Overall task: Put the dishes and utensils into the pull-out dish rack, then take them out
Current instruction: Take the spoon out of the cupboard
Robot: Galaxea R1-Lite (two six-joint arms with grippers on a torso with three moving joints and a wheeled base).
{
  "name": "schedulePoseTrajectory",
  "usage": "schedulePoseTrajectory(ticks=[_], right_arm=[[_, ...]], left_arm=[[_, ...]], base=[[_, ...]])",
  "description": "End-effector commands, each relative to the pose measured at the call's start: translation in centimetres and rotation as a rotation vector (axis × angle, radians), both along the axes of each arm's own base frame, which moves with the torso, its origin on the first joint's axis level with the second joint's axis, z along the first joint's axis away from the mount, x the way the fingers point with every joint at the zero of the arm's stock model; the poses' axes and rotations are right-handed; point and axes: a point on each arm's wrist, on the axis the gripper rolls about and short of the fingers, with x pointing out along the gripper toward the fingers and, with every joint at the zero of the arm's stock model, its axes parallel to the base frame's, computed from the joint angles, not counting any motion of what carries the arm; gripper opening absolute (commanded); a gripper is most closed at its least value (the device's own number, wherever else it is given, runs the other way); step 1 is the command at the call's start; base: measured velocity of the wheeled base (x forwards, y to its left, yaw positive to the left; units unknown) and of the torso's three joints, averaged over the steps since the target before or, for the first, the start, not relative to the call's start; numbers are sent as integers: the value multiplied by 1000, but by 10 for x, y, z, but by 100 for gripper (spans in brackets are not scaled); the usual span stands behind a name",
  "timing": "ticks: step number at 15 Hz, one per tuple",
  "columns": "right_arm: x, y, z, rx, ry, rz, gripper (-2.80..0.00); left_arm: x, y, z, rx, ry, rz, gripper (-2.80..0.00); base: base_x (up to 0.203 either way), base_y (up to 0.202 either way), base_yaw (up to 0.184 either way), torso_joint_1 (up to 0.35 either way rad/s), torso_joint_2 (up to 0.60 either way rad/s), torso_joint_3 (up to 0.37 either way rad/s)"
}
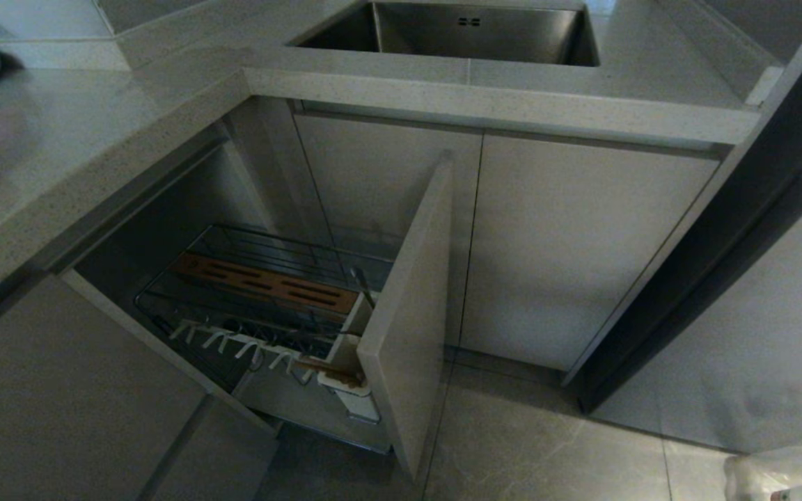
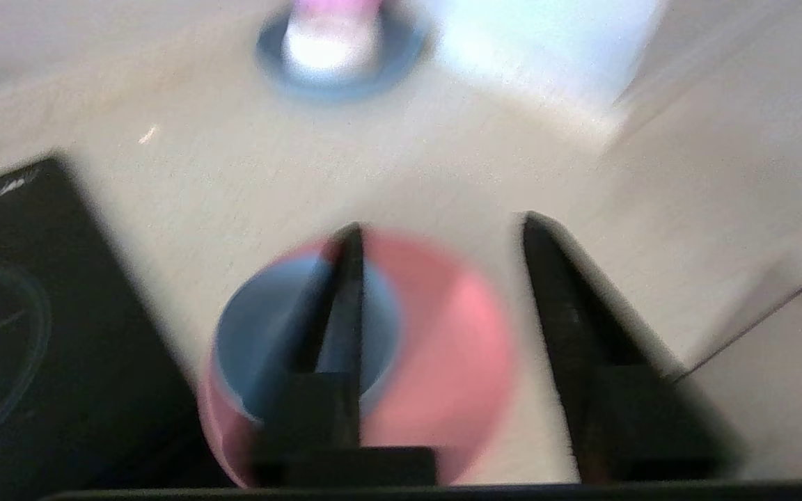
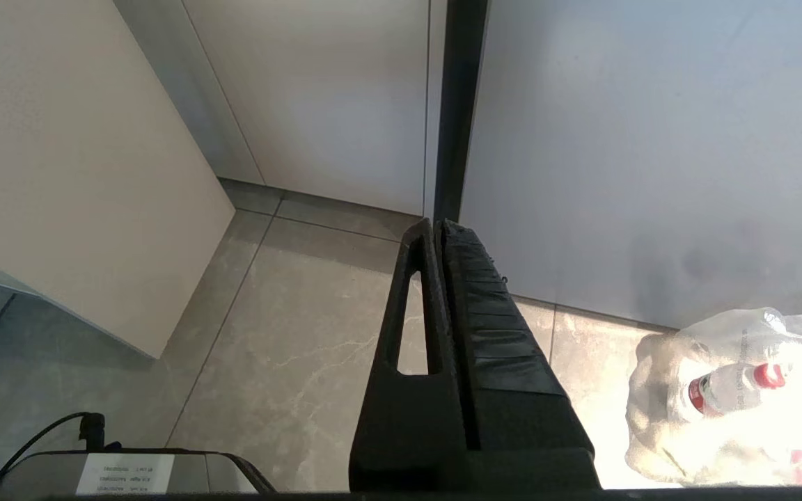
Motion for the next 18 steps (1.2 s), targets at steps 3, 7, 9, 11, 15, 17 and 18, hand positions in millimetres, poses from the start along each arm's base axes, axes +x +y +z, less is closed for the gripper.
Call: schedulePoseTrajectory(ticks=[3,7,9,11,15,17,18], right_arm=[[0,0,0,0,2,1,-280],[0,0,0,-1,2,1,-280],[0,0,0,0,2,1,-280],[0,0,0,0,2,1,-280],[0,0,0,0,2,-1,-280],[0,0,0,0,2,1,-280],[0,0,0,0,2,0,-280]], left_arm=[[-42,-27,12,-121,-246,-208,-280],[-32,-37,3,-310,-245,-537,-280],[3,-48,-20,-390,-95,-657,-280],[40,-65,-38,-423,37,-730,-280],[102,-94,-71,-391,253,-769,-280],[128,-109,-88,-350,351,-778,-280],[143,-115,-100,-316,411,-775,-280]], base=[[0,0,0,0,0,0],[0,0,0,0,0,0],[0,0,0,0,0,0],[0,0,0,0,0,0],[0,0,0,0,0,0],[0,0,0,0,0,0],[0,0,0,0,0,0]])
